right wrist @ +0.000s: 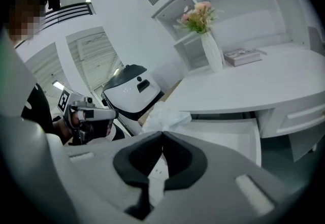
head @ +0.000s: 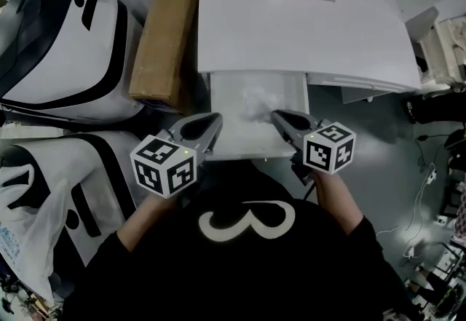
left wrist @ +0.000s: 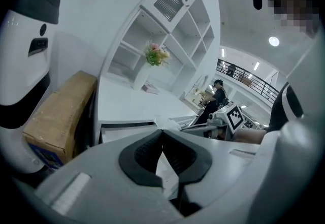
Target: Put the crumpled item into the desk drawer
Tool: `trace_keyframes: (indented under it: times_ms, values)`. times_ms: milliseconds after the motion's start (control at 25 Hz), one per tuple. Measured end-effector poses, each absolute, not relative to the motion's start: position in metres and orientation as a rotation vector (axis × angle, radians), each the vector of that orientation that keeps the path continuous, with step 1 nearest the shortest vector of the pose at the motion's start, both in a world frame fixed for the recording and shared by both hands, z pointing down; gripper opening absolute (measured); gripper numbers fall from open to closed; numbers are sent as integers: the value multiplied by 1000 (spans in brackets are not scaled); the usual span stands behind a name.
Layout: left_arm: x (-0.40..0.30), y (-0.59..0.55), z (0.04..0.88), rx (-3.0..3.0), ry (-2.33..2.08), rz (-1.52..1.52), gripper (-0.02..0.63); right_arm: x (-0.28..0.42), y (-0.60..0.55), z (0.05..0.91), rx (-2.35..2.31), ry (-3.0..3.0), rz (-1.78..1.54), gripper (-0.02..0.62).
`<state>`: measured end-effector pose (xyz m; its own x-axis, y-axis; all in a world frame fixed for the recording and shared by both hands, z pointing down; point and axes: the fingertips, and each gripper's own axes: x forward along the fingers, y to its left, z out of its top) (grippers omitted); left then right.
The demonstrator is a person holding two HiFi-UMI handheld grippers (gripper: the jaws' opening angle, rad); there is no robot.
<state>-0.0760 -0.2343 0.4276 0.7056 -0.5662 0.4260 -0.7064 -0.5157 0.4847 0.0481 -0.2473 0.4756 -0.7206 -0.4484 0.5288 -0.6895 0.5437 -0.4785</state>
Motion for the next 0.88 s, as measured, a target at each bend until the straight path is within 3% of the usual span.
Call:
trace_keyframes:
  times_ms: [880]
  values:
    - [-87, -287, 513, 2070, -1033, 375, 8, 53, -304, 618, 800, -2167, 1103, 3]
